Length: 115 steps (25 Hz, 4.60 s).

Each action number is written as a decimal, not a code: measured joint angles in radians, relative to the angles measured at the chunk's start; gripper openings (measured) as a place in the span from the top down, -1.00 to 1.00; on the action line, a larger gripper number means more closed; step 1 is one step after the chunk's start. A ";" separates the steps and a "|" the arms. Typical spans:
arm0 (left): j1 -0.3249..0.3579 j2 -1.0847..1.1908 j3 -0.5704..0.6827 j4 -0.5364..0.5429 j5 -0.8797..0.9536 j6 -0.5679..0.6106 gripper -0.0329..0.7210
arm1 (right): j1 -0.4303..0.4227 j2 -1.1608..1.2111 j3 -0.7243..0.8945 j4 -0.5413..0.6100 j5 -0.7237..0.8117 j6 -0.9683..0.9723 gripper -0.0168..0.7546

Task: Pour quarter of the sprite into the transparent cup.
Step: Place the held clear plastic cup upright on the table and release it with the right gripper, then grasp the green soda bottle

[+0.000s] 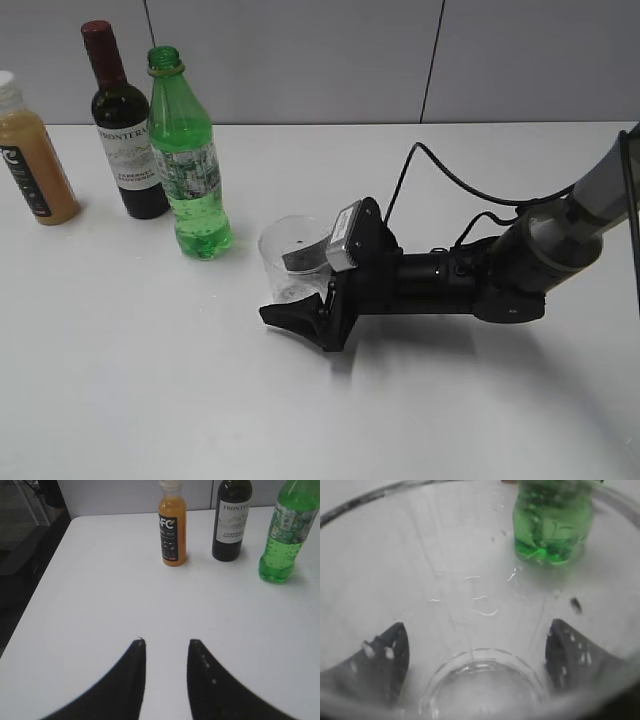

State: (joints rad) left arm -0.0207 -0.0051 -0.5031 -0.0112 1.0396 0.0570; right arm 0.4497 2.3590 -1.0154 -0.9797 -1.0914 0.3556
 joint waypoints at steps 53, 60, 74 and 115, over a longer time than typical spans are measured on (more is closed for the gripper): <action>0.000 0.000 0.000 0.000 0.000 0.000 0.31 | -0.352 -0.594 -0.169 0.935 1.567 -0.265 -0.67; 0.000 0.000 0.000 0.000 0.000 0.000 0.31 | -0.432 -0.595 -0.343 1.000 1.917 -0.368 -0.65; 0.000 0.000 0.000 0.000 0.000 0.000 0.31 | -0.436 -0.687 -0.476 0.986 2.276 -0.454 -0.59; 0.000 0.000 0.000 0.000 0.000 0.000 0.28 | -0.436 -1.758 0.496 1.063 2.003 -0.478 -0.58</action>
State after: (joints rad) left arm -0.0207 -0.0051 -0.5031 -0.0112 1.0396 0.0570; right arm 0.0133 0.6010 -0.5199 0.0835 0.9117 -0.1229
